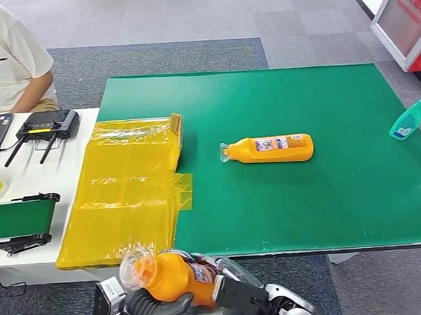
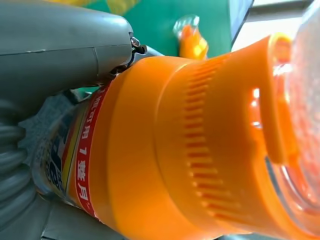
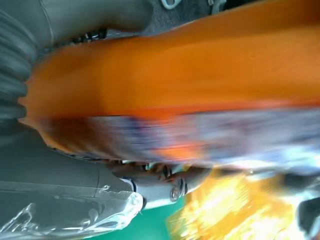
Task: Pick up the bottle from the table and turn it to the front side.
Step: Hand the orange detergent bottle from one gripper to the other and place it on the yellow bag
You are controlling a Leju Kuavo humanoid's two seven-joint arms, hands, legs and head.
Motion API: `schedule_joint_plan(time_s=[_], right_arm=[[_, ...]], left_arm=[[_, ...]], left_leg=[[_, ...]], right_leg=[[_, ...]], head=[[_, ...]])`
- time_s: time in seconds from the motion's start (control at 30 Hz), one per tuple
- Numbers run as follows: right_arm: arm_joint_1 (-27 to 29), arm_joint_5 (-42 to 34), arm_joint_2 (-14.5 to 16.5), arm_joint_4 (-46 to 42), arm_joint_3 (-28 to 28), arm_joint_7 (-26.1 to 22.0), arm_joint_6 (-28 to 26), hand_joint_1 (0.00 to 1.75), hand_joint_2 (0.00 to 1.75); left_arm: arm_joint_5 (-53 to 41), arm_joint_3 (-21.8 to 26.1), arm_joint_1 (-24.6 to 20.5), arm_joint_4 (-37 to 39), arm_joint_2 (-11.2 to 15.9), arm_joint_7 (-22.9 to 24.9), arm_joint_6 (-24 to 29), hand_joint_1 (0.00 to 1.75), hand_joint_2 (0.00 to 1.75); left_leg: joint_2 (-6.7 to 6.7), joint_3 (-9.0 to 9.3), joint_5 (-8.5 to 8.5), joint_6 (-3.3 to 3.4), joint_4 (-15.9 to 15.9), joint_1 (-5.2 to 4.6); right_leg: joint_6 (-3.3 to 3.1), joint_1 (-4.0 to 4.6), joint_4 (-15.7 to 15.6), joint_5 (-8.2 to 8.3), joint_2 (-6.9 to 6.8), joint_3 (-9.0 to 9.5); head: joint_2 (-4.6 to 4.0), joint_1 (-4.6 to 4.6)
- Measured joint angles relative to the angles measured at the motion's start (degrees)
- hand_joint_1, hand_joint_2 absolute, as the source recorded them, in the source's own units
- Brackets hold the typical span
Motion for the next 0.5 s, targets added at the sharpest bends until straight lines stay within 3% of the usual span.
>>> schedule_joint_plan(time_s=[0.5], right_arm=[[11.64, -4.03, -0.55, -4.52, -8.59, 1.39, -6.9, 0.0, 1.75]], left_arm=[[-2.67, 8.04, 1.1, -5.74, -5.06, 0.99, -2.15, 1.75, 1.75]], left_leg=[[-0.03, -0.02, -0.06, 0.0, 0.0, -0.01]], right_leg=[[0.01, -0.01, -0.01, -0.01, -0.03, 0.0]], head=[[0.0, 0.01]])
